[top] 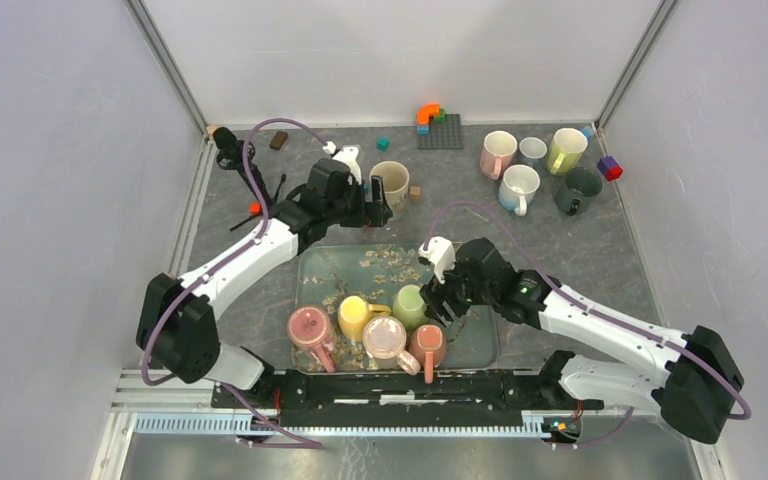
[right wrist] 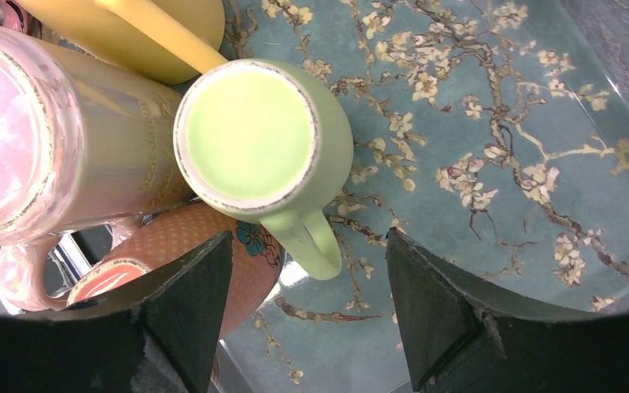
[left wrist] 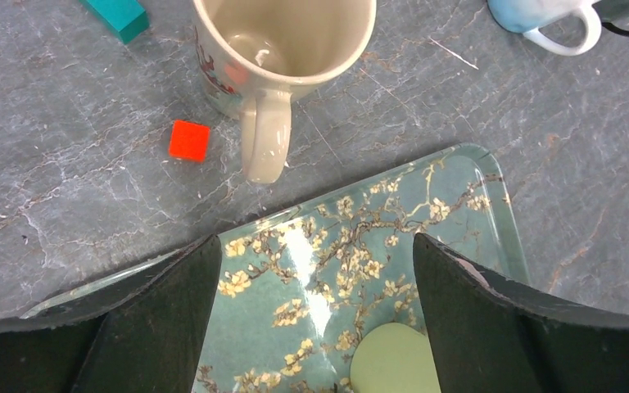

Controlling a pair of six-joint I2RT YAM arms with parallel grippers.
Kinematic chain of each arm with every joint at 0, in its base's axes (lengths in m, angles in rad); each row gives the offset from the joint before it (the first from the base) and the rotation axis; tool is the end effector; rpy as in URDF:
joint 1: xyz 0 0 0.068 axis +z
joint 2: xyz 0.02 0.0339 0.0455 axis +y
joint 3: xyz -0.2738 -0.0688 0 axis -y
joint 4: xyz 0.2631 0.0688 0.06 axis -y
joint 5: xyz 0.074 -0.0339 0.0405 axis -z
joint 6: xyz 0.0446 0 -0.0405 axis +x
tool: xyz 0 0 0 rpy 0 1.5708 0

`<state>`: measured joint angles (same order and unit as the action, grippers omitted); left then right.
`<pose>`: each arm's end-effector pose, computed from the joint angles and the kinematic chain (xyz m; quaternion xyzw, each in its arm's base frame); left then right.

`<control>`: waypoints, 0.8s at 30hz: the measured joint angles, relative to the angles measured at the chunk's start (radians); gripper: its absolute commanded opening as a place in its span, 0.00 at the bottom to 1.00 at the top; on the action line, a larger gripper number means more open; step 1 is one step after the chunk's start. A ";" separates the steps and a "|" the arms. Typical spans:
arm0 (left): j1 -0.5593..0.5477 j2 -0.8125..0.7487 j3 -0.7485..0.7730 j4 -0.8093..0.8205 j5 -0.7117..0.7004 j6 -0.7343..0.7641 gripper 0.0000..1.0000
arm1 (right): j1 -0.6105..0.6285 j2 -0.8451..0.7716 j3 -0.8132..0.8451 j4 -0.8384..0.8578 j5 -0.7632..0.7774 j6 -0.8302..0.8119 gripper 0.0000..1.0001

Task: Turn the mug right side up
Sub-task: Place the cup at the center of the board.

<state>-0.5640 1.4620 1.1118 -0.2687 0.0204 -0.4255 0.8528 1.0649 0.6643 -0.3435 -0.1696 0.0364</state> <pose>0.2992 -0.1903 0.2830 0.0662 0.8864 -0.2255 0.3989 0.1521 0.1855 0.2258 -0.3934 0.8240 0.2422 0.3280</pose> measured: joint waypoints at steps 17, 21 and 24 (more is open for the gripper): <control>0.030 -0.104 -0.003 -0.036 0.042 0.000 0.96 | 0.023 0.100 0.014 0.035 0.048 0.025 0.27; 0.035 -0.104 -0.019 -0.037 0.043 -0.001 0.96 | 0.024 0.097 0.013 0.051 0.114 0.057 0.21; 0.035 -0.104 -0.031 -0.037 0.045 -0.001 0.96 | 0.024 0.087 0.008 0.051 0.203 0.093 0.20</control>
<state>-0.5285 1.3579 1.0813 -0.3058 0.0654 -0.4263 0.8772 1.1522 0.6724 -0.2928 0.0334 0.1291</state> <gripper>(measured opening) 0.955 0.221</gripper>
